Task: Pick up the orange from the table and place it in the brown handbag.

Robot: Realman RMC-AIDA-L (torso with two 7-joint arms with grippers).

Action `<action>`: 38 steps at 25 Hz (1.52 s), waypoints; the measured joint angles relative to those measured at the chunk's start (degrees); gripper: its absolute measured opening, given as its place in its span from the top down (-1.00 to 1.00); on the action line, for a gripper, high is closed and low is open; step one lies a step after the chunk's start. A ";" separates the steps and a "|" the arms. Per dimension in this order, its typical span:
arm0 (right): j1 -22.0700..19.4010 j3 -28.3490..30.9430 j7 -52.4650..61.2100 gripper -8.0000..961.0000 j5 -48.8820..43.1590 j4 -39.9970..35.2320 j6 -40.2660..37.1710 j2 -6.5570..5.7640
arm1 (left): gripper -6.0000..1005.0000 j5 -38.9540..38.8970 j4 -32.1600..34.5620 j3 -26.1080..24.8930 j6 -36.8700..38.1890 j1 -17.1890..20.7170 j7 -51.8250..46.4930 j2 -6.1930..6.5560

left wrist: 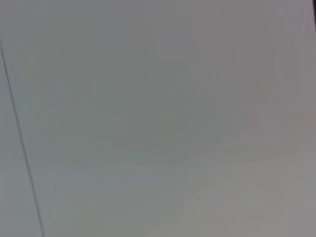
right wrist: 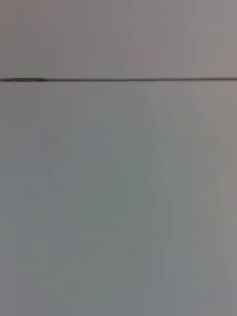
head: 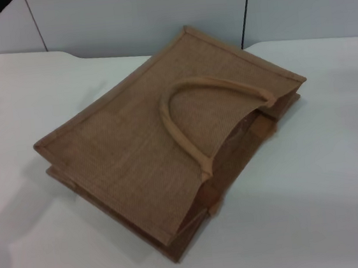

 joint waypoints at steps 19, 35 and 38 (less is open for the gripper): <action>-1.20 6.33 -13.75 -0.86 0.05 -18.11 13.44 0.10 | -0.71 -47.79 -20.71 27.62 -4.62 7.11 42.74 -0.33; -0.91 5.98 -13.94 -0.86 0.28 -18.22 13.64 -0.13 | -0.71 -48.92 -22.20 29.86 -3.57 7.24 42.91 -0.21; -0.65 5.96 -13.95 -0.86 0.35 -18.18 13.62 -0.15 | -0.71 -48.84 -22.24 29.91 -3.57 7.00 42.93 -0.15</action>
